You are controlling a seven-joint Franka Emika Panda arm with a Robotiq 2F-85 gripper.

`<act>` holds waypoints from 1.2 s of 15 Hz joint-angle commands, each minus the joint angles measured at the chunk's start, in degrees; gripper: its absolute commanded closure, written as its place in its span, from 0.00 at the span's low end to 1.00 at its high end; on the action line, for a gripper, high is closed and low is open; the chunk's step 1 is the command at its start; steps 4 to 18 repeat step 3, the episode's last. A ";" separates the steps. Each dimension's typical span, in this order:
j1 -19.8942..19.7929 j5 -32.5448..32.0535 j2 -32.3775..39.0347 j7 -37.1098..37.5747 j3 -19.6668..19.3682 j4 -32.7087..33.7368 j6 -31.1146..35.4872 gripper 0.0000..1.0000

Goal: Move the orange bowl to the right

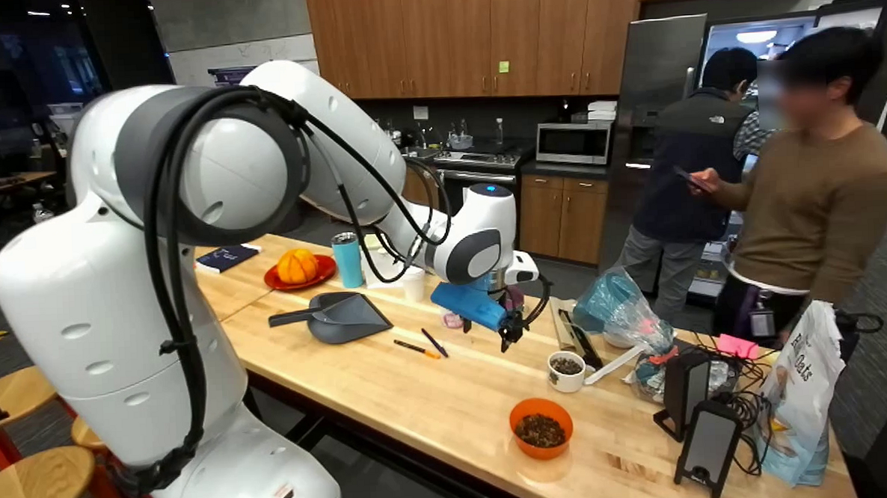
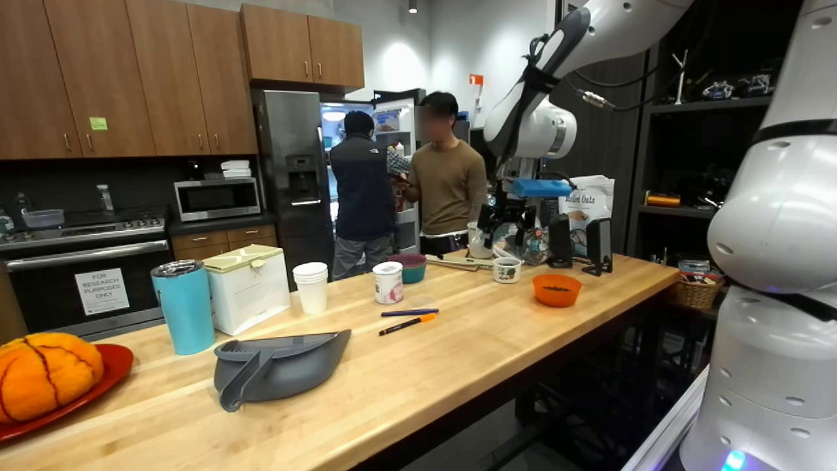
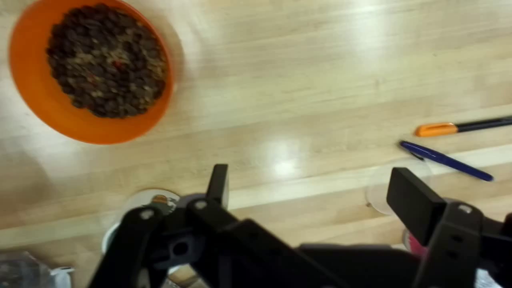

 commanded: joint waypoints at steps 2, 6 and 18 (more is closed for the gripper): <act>0.70 5.22 -0.28 -3.27 0.13 0.14 0.15 0.00; 0.69 5.03 -0.19 -3.07 0.19 0.10 0.15 0.00; 0.69 5.03 -0.19 -3.07 0.19 0.10 0.15 0.00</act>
